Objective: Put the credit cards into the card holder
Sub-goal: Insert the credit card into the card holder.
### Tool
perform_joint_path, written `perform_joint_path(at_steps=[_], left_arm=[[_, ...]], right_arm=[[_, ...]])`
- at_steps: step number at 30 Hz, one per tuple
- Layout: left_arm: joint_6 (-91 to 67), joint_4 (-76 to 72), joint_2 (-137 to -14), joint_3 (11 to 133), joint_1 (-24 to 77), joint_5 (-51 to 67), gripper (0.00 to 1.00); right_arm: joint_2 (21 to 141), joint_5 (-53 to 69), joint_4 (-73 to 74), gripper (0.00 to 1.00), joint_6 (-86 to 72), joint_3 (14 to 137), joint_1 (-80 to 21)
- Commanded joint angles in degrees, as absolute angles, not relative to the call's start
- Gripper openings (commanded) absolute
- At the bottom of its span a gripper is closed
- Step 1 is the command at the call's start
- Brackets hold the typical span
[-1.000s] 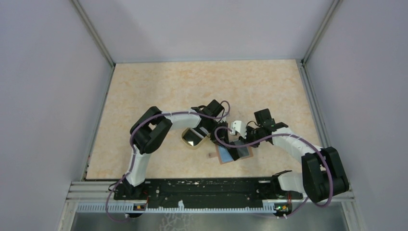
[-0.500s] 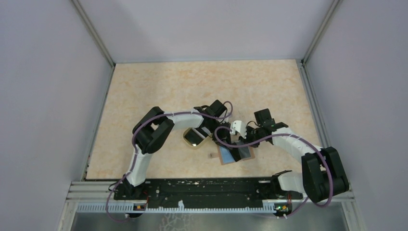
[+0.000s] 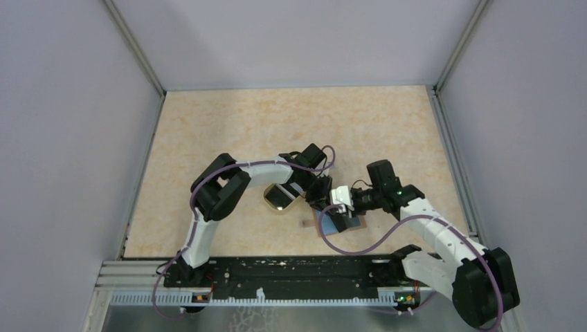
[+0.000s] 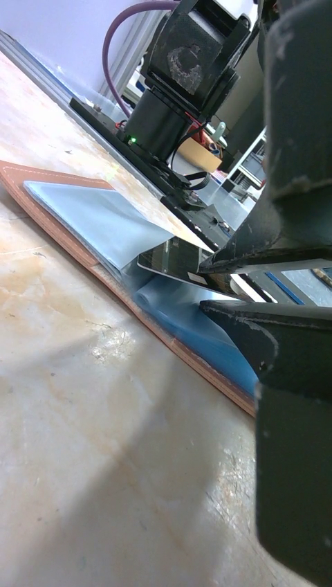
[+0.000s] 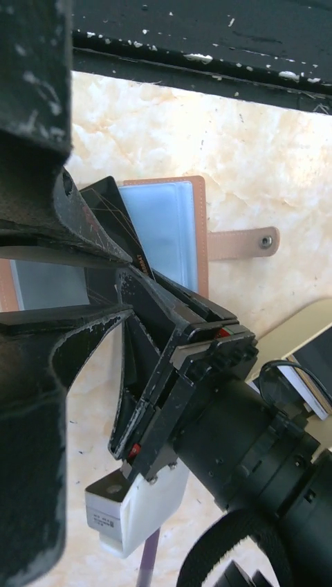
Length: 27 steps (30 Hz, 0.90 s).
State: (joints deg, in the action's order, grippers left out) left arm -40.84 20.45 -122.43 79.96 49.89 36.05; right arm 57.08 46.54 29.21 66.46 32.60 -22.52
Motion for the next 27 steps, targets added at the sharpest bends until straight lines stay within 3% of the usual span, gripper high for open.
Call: perform_joint_path(at_steps=[1, 27], left_arm=[[-39.56, 20.79, -123.4, 78.31, 50.8, 33.82, 0.27], [-50.78, 0.44, -113.3, 65.91, 50.8, 34.52, 0.36]], right_arm=[[58.73, 48.37, 29.17, 0.25, 69.12, 32.89, -23.29], [65.7, 41.02, 26.77, 0.25, 62.64, 33.91, -21.88]])
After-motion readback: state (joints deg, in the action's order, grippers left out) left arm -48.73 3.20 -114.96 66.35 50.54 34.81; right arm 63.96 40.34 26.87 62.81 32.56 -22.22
